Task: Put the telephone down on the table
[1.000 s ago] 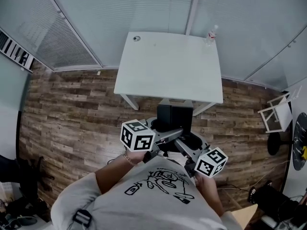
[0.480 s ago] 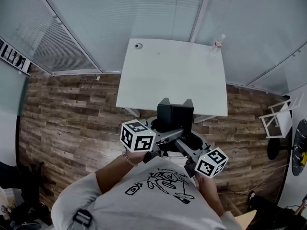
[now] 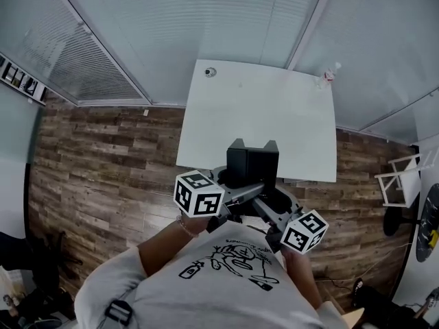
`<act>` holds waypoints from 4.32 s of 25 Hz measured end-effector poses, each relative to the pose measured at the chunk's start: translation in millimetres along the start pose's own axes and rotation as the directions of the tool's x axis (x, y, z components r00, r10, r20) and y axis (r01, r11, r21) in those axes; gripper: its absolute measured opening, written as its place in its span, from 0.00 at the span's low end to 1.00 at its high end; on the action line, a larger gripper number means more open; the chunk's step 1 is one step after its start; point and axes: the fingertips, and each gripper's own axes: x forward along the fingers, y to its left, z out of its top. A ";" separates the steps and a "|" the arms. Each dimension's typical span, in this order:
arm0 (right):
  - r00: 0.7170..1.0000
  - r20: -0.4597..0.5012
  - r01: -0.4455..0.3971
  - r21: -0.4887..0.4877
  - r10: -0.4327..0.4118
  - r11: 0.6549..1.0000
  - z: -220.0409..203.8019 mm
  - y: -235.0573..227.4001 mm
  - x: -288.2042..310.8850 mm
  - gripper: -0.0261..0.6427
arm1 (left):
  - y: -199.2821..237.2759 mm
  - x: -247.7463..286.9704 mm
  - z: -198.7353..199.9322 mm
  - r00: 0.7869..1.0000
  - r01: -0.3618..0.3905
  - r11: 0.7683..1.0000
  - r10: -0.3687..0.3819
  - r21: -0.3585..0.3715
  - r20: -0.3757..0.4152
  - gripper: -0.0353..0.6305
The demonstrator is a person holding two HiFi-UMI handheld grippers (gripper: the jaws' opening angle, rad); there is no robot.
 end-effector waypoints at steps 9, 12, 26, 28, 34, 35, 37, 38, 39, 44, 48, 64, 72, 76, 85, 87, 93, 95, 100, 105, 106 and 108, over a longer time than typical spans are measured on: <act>1.000 -0.004 -0.006 0.012 0.006 1.000 17.2 -5.5 36.1 0.37 | 29.1 -8.9 25.9 1.000 -0.011 1.000 0.011 -0.012 0.004 0.53; 1.000 -0.008 -0.010 0.012 0.010 1.000 22.9 -11.5 43.5 0.37 | 36.8 -6.2 32.9 1.000 -0.015 1.000 0.015 -0.016 0.008 0.53; 0.999 -0.033 -0.043 0.014 0.043 0.999 58.4 -60.0 60.1 0.37 | 65.7 33.4 69.4 0.998 -0.046 0.998 0.047 -0.036 0.032 0.52; 0.998 -0.036 -0.052 0.014 0.053 0.999 66.4 -72.5 59.2 0.37 | 68.7 45.6 77.2 0.998 -0.052 0.998 0.053 -0.038 0.035 0.52; 0.996 -0.048 -0.075 0.013 0.075 0.997 96.9 -110.0 57.9 0.37 | 78.1 83.4 104.3 0.996 -0.073 0.996 0.075 -0.044 0.050 0.52; 0.996 -0.051 -0.077 0.014 0.077 0.997 102.6 -117.1 57.9 0.37 | 80.2 90.6 109.3 0.995 -0.077 0.996 0.079 -0.045 0.052 0.52; 0.995 -0.057 -0.084 0.016 0.085 0.996 112.7 -131.7 58.3 0.37 | 85.2 104.6 118.3 0.995 -0.086 0.995 0.088 -0.048 0.056 0.52; 0.994 -0.060 -0.090 0.017 0.090 0.996 117.0 -138.3 58.9 0.37 | 87.8 110.7 122.3 0.994 -0.090 0.995 0.093 -0.050 0.058 0.52; 0.993 -0.063 -0.095 0.017 0.096 0.995 120.9 -144.2 59.8 0.38 | 90.4 116.0 126.1 0.993 -0.094 0.994 0.097 -0.052 0.060 0.52; 0.990 -0.076 -0.119 0.017 0.120 0.993 139.8 -172.3 62.4 0.37 | 101.3 141.6 144.1 0.990 -0.113 0.992 0.117 -0.064 0.073 0.52; 0.987 -0.083 -0.137 0.020 0.138 0.990 150.6 -193.3 60.1 0.37 | 106.7 161.9 153.8 0.988 -0.124 0.989 0.130 -0.076 0.080 0.52; 0.972 -0.125 -0.197 0.047 0.201 0.979 173.0 -250.1 47.5 0.37 | 118.2 219.2 168.4 0.975 -0.189 0.976 0.200 -0.112 0.099 0.52; 0.970 -0.123 -0.205 0.058 0.211 0.977 168.1 -249.7 46.9 0.37 | 118.0 217.9 164.4 0.973 -0.200 0.973 0.210 -0.114 0.092 0.52; 0.972 -0.123 -0.192 0.062 0.199 0.979 167.9 -243.7 53.4 0.37 | 121.2 210.4 165.5 0.975 -0.195 0.975 0.205 -0.110 0.085 0.52; 0.980 -0.104 -0.160 0.079 0.168 0.984 164.1 -241.1 64.1 0.37 | 129.9 204.0 165.6 0.983 -0.169 0.981 0.175 -0.100 0.053 0.52; 0.982 -0.101 -0.153 0.083 0.161 0.985 162.8 -241.1 67.4 0.37 | 132.8 202.4 165.3 0.984 -0.166 0.981 0.171 -0.095 0.047 0.52; 0.984 -0.103 -0.133 0.088 0.142 0.987 159.0 -241.0 71.9 0.37 | 137.7 200.6 162.7 0.987 -0.152 0.984 0.155 -0.092 0.033 0.52; 0.985 -0.104 -0.128 0.089 0.137 0.988 156.3 -242.4 74.6 0.37 | 141.0 200.1 161.6 0.988 -0.146 0.985 0.149 -0.093 0.029 0.52; 0.987 -0.110 -0.106 0.096 0.117 0.990 149.1 -244.1 75.5 0.37 | 144.2 201.0 155.2 0.991 -0.132 0.987 0.134 -0.089 0.018 0.52; 0.987 -0.119 -0.095 0.098 0.107 0.991 138.0 -249.0 75.8 0.37 | 149.8 204.1 144.8 0.992 -0.121 0.988 0.122 -0.100 0.006 0.52; 0.987 -0.121 -0.091 0.099 0.103 0.991 136.9 -250.2 75.3 0.37 | 150.3 205.2 143.4 0.993 -0.118 0.988 0.120 -0.101 0.006 0.52; 0.988 -0.125 -0.082 0.103 0.094 0.991 135.4 -252.5 75.8 0.37 | 152.3 206.9 141.6 0.993 -0.114 0.988 0.115 -0.102 0.004 0.52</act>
